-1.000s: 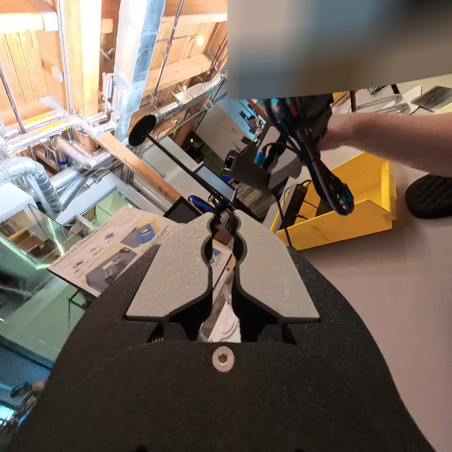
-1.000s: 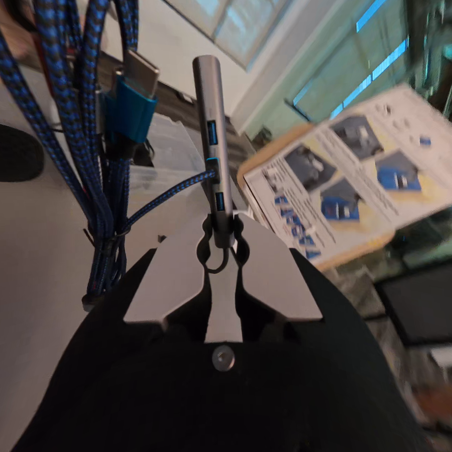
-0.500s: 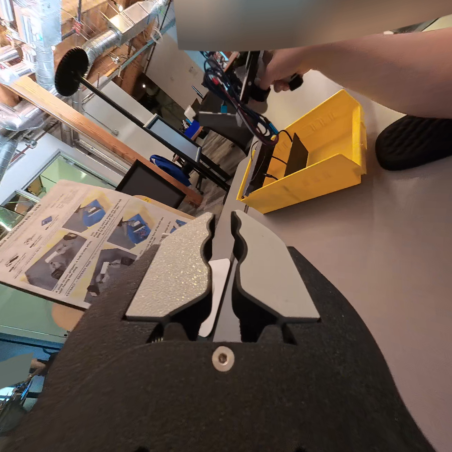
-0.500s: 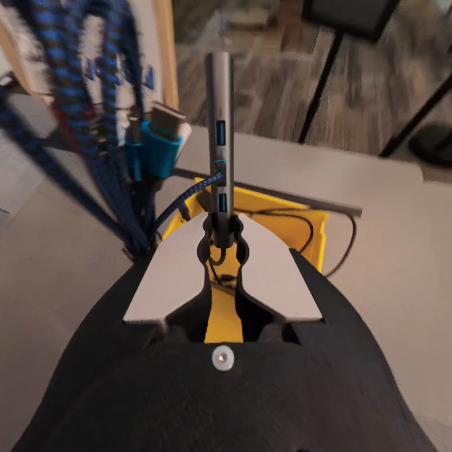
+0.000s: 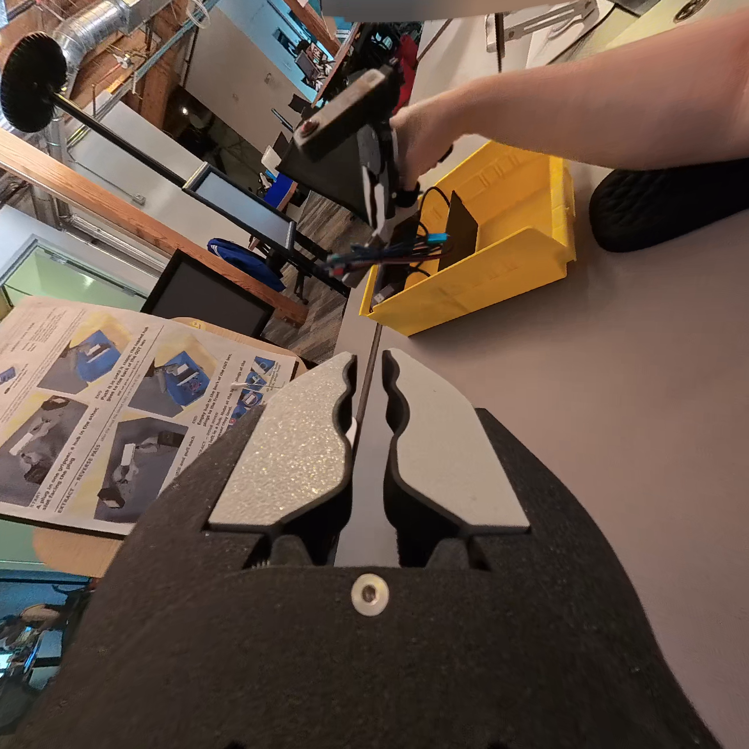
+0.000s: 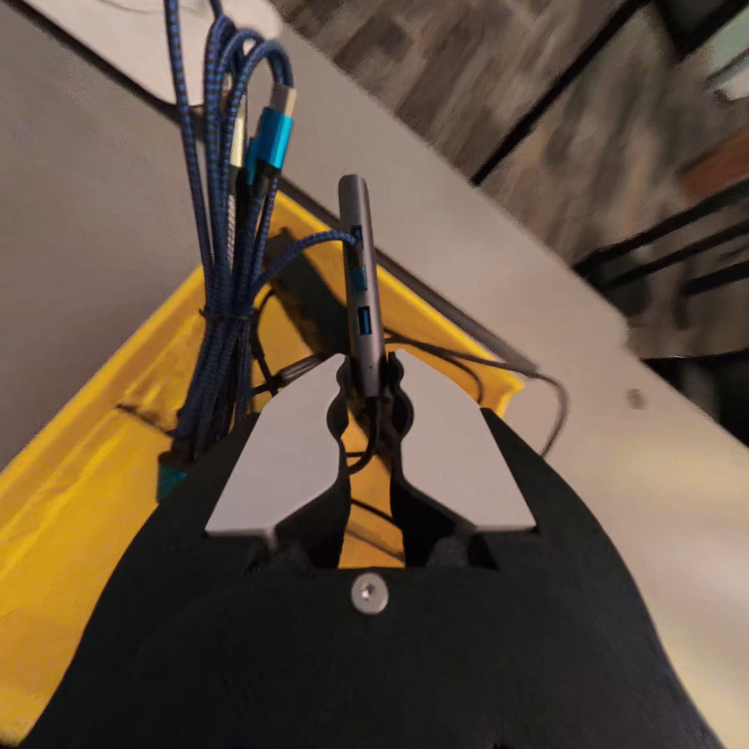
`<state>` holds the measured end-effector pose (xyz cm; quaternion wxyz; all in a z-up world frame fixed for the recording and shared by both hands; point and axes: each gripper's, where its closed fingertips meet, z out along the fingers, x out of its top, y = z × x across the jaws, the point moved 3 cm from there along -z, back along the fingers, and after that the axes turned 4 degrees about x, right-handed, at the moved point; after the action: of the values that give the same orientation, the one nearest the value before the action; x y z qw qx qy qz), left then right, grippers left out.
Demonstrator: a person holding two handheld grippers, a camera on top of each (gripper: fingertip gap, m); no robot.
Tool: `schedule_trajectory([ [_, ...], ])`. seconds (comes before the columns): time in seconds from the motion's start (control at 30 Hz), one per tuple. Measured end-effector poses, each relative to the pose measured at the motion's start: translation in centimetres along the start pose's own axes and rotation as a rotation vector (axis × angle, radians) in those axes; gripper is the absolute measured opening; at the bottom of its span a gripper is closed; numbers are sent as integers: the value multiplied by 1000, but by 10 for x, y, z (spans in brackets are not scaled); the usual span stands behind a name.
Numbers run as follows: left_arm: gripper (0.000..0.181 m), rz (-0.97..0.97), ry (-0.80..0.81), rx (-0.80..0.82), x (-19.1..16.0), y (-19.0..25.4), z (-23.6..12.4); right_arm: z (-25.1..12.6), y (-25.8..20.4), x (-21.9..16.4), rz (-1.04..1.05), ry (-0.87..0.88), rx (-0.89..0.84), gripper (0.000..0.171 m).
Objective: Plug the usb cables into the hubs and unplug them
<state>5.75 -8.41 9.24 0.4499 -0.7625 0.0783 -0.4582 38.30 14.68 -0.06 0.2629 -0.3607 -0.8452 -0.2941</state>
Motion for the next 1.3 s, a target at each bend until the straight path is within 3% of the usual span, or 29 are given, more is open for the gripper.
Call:
schedule_trajectory([
  [0.2,11,-12,-7,5,-1,-1,2,-5,7,22,-139,161,-145,17],
  [0.33,11,-72,-137,117,-18,-16,10,-1,-11,14,-338,137,-60,17],
  [0.43,13,-122,-314,267,-42,-33,15,-6,-16,12,-369,156,-15,18],
  [0.57,16,-227,-407,386,-63,-46,18,-18,-23,4,-364,170,84,17],
  [0.7,18,-251,-494,463,-80,-53,16,-18,-26,-16,-326,42,170,18],
  [0.93,17,-265,-530,457,-87,-51,18,-8,-40,-27,-243,-58,292,17],
  [1.3,16,-285,-520,403,-87,-45,23,9,-32,-37,-205,-103,272,17],
])
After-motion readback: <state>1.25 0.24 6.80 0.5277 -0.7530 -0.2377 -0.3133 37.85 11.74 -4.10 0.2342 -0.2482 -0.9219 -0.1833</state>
